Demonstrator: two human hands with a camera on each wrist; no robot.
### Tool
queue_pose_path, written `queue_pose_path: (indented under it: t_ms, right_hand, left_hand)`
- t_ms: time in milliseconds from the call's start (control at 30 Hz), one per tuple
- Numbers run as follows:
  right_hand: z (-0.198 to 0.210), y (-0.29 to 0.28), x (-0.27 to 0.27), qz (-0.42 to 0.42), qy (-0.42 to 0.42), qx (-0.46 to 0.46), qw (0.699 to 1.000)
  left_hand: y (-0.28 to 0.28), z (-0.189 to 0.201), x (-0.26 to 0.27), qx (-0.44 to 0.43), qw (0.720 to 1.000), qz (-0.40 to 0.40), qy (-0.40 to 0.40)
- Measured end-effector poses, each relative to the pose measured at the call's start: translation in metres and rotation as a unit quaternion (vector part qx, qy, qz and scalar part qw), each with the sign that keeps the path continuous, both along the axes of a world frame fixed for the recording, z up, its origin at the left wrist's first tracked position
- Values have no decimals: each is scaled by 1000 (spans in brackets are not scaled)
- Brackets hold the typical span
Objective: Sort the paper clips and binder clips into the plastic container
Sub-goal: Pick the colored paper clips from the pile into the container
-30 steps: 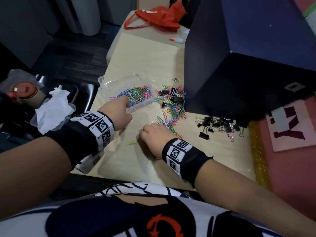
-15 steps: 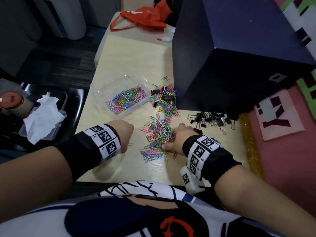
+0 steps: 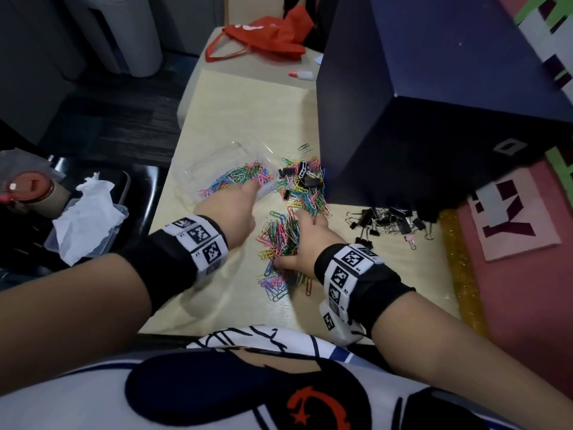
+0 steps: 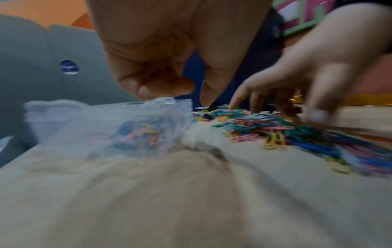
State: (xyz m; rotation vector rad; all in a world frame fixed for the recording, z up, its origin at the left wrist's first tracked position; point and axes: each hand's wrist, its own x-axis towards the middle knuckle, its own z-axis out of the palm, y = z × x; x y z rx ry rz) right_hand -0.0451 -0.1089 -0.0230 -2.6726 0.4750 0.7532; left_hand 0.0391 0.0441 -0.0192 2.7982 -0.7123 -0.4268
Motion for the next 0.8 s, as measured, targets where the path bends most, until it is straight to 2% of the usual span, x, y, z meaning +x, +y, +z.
queue_pose_path:
  t_ms: [67, 200, 367, 467, 567, 633, 733, 800]
  right_hand:
    - [-4, 7, -1, 53, 7, -16, 998]
    - [-9, 13, -3, 91, -12, -33, 995]
    - [-13, 3, -2, 96, -24, 11, 995]
    - [-12, -5, -2, 103, -34, 23, 994]
    - [-13, -9, -1, 96, -42, 28, 994]
    - [-15, -11, 0, 81, -46, 34, 995]
    - [-14, -15, 0, 66, -47, 41, 996]
    - [-13, -20, 0, 62, -47, 40, 996]
  left_hand:
    - [8, 0, 10, 24, 999, 32, 7]
    - [11, -2, 7, 87, 996, 9, 25]
    - [10, -5, -11, 98, 994, -35, 9]
    - [14, -6, -18, 60, 997, -46, -8]
    - [7, -8, -27, 51, 990, -133, -20]
    - [0, -11, -34, 103, 976, -192, -4]
    - [-7, -16, -36, 167, 960, -222, 21]
    - [-10, -17, -34, 168, 961, -218, 33]
